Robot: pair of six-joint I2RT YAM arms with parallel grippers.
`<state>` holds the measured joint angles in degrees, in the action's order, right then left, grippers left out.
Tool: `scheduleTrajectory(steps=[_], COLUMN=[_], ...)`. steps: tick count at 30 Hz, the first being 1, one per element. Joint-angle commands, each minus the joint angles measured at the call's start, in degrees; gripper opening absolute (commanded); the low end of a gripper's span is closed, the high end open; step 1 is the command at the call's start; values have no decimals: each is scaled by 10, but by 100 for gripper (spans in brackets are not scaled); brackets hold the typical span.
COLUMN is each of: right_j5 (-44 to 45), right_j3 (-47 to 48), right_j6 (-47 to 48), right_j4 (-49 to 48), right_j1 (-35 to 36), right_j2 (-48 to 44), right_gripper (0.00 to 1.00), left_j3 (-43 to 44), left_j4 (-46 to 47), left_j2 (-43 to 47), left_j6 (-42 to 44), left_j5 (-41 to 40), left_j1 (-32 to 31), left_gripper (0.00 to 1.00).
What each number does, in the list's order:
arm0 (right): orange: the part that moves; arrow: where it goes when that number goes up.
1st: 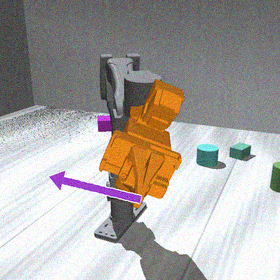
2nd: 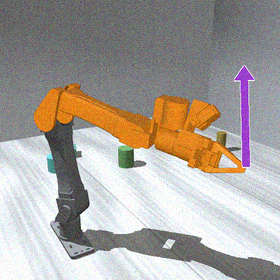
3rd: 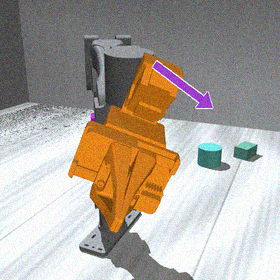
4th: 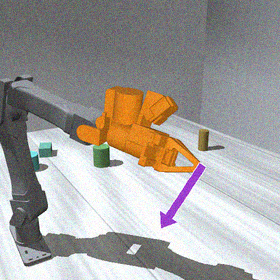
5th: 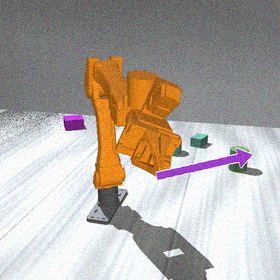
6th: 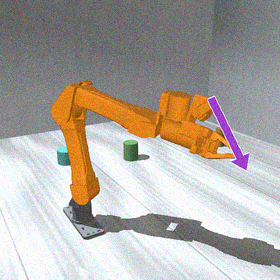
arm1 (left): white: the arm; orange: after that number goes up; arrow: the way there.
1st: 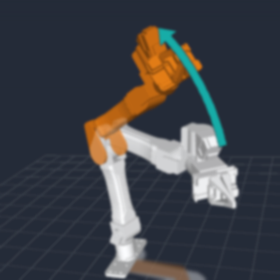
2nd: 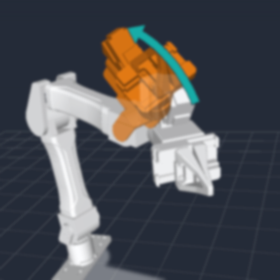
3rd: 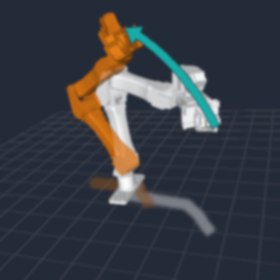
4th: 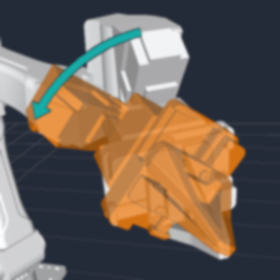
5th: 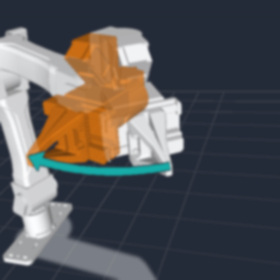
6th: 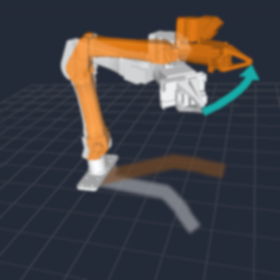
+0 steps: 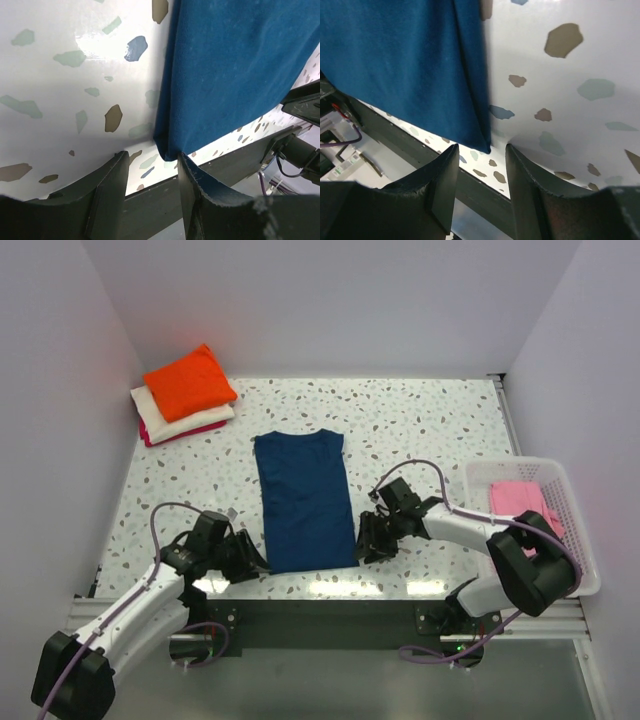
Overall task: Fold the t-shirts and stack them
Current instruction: Fold the tshirt
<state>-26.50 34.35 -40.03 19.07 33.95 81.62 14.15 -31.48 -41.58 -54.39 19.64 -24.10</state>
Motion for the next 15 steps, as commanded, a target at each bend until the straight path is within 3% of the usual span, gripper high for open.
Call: scheduleTrajectory(steps=[1,15], right_j5=[-14,-6], right_j3=[-11,-38], right_j6=[-24,-51], right_j4=[-32,-61], right_j1=[8,8], right_j2=[6,6], right_gripper=[46,44], left_j3=[-16,-41], left_j4=[15,69], left_j2=[4,-13], left_j6=[-14,-34], left_j5=[21,23], left_j1=[-5,-13], left_gripper=[49,45])
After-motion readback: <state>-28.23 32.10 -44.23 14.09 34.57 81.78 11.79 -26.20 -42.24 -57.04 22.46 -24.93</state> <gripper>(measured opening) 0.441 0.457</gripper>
